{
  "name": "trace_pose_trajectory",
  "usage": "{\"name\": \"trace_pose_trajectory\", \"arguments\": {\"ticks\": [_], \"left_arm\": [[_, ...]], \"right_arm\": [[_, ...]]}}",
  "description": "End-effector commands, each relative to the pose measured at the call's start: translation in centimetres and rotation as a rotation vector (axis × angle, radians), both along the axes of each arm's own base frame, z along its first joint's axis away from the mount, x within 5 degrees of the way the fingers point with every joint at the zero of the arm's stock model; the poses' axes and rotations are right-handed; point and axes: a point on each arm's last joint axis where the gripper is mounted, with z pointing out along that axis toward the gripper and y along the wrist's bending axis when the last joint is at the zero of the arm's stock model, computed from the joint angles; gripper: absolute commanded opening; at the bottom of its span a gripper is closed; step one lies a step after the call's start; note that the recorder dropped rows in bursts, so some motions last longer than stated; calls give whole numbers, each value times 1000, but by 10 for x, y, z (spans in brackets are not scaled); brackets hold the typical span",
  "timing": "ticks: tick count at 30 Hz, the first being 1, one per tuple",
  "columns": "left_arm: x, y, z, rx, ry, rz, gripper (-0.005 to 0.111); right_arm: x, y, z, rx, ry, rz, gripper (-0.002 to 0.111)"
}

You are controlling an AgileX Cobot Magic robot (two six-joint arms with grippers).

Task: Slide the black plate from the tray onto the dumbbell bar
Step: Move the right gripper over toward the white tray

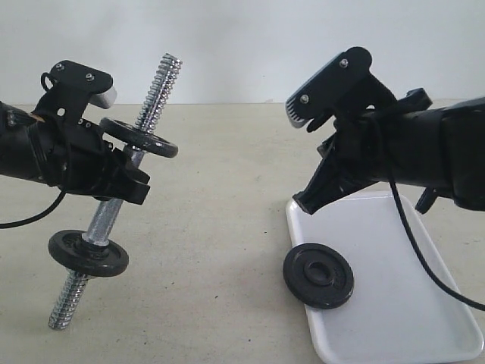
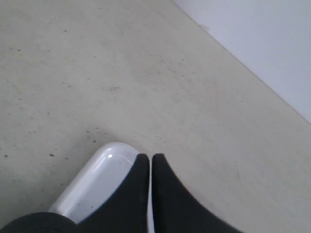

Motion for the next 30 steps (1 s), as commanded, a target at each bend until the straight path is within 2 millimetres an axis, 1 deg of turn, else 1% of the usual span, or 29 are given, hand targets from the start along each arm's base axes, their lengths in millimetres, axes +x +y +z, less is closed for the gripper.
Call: {"name": "trace_pose_trajectory", "arguments": {"ticks": [1, 4, 9, 13, 17, 18, 19, 23, 24, 27, 29, 30], "left_arm": [[6, 1, 33, -70, -155, 71, 4], [6, 1, 33, -70, -152, 69, 4], [5, 1, 32, -70, -148, 67, 4], [5, 1, 32, -70, -146, 66, 4], [5, 1, 32, -70, -142, 63, 4], [5, 1, 32, -70, -142, 63, 4], [5, 1, 32, -70, -142, 63, 4], [5, 1, 32, -70, -142, 63, 4], [5, 1, 32, -70, -142, 63, 4], [5, 1, 32, -70, -142, 63, 4], [5, 1, 32, -70, -142, 63, 4], [5, 1, 32, -70, -142, 63, 4]], "right_arm": [[-4, 5, 0, 31, 11, 61, 0], [-3, 4, 0, -19, -8, 79, 0], [0, -6, 0, -65, -20, -29, 0], [3, -11, 0, -59, -17, -50, 0], [11, -20, 0, 44, 15, -56, 0], [15, -24, 0, 113, 36, -38, 0], [17, -26, 1, 147, 45, -30, 0], [22, -35, 3, 234, 64, -4, 0], [22, -34, 4, 275, 73, 41, 0], [21, -31, 6, 344, 91, 104, 0], [17, -24, 9, 396, 106, 175, 0], [14, -20, 11, 453, 132, 212, 0]]}}
